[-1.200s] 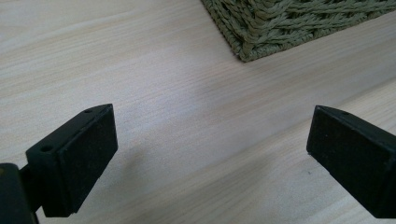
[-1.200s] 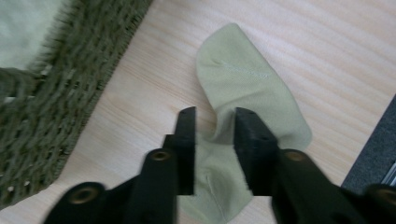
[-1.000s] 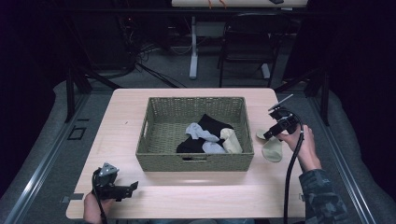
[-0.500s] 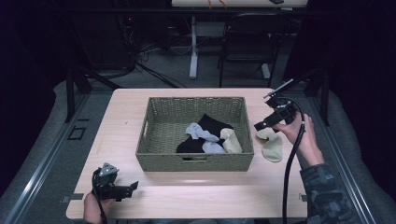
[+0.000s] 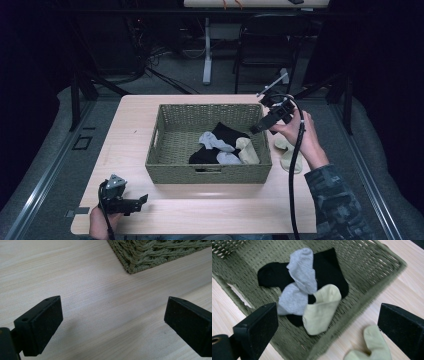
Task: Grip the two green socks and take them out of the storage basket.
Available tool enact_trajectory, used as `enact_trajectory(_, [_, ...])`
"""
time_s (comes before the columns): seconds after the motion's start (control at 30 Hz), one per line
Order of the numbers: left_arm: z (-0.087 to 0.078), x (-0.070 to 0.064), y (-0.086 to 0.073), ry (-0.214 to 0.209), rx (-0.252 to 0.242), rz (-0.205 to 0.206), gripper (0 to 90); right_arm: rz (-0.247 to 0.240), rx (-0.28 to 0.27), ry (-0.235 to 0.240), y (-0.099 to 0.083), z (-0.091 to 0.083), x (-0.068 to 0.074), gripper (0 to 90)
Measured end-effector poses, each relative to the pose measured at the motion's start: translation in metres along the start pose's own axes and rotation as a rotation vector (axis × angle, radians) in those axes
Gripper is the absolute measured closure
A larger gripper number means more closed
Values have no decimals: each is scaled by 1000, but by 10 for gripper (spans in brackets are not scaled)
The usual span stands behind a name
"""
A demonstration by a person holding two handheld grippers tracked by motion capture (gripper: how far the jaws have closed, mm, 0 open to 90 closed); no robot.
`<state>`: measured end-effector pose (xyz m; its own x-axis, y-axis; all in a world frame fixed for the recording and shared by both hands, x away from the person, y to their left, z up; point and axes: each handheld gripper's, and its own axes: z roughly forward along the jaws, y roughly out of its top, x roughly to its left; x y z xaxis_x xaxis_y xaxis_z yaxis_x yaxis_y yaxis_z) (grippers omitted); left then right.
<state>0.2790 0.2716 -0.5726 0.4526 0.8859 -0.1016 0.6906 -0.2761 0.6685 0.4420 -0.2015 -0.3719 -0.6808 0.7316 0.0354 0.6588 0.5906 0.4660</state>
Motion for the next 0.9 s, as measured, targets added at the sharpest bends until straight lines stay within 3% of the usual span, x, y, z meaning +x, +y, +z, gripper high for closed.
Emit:
enact_trajectory(0.27, [0, 0, 0, -1, 0, 1, 20, -11, 22, 32, 17, 26, 12, 45])
enact_trajectory(0.37, [0, 0, 0, -2, -2, 2, 20, -6, 57, 42, 20, 47, 16, 72])
enact_trajectory(0.5, [0, 0, 0, -3, -1, 3, 20, 7, 94, 44, 20, 69, 18, 140])
enact_trajectory(0.9, [0, 0, 0, -3, -2, 2, 20, 49, 203, 33, 10, 117, 21, 195])
